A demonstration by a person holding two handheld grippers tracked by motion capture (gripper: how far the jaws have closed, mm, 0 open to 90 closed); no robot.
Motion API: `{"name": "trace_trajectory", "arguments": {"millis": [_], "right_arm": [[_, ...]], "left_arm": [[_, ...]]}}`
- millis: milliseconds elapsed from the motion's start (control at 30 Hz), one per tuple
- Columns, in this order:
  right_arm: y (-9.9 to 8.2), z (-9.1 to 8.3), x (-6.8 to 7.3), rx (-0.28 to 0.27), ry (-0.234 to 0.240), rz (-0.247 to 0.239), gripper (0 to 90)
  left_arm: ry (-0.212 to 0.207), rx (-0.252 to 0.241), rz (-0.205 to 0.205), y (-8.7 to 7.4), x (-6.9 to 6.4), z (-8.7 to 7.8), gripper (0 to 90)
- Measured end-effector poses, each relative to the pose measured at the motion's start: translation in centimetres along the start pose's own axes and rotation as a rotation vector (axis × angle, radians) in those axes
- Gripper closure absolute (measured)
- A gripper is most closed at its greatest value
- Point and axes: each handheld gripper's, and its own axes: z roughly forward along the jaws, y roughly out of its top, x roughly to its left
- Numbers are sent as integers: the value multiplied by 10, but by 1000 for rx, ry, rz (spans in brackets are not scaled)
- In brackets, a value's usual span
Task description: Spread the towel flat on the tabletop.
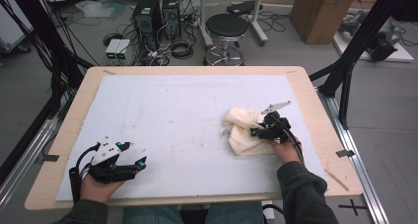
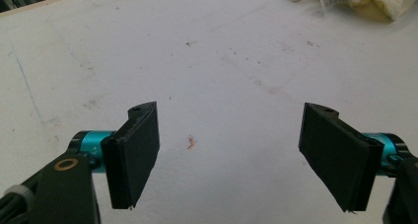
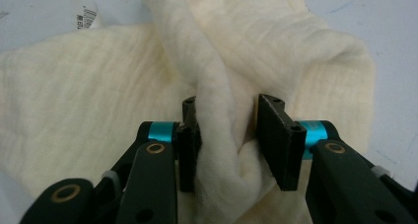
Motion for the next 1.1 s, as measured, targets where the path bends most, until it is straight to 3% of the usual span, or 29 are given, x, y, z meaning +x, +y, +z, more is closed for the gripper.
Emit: {"name": "trace_trajectory", "arguments": {"millis": [133,233,467,700,1100], "right_arm": [[1,2,3,12,-34,-14,679],[1,3,4,15,-49,4,719],[-1,-1,-5,-2,16,49,797],[0,-7,-5,-26,31,57,809],[25,-18,14,-57,110,4,806]], "left_arm": [[-1,4,4,1,0,1,239],[-2,1,5,1,-2,2,239],[2,-2,11,1,0,1,241],[14,-13,7,1,1,0,241],[14,-7,14,1,0,0,241]]}}
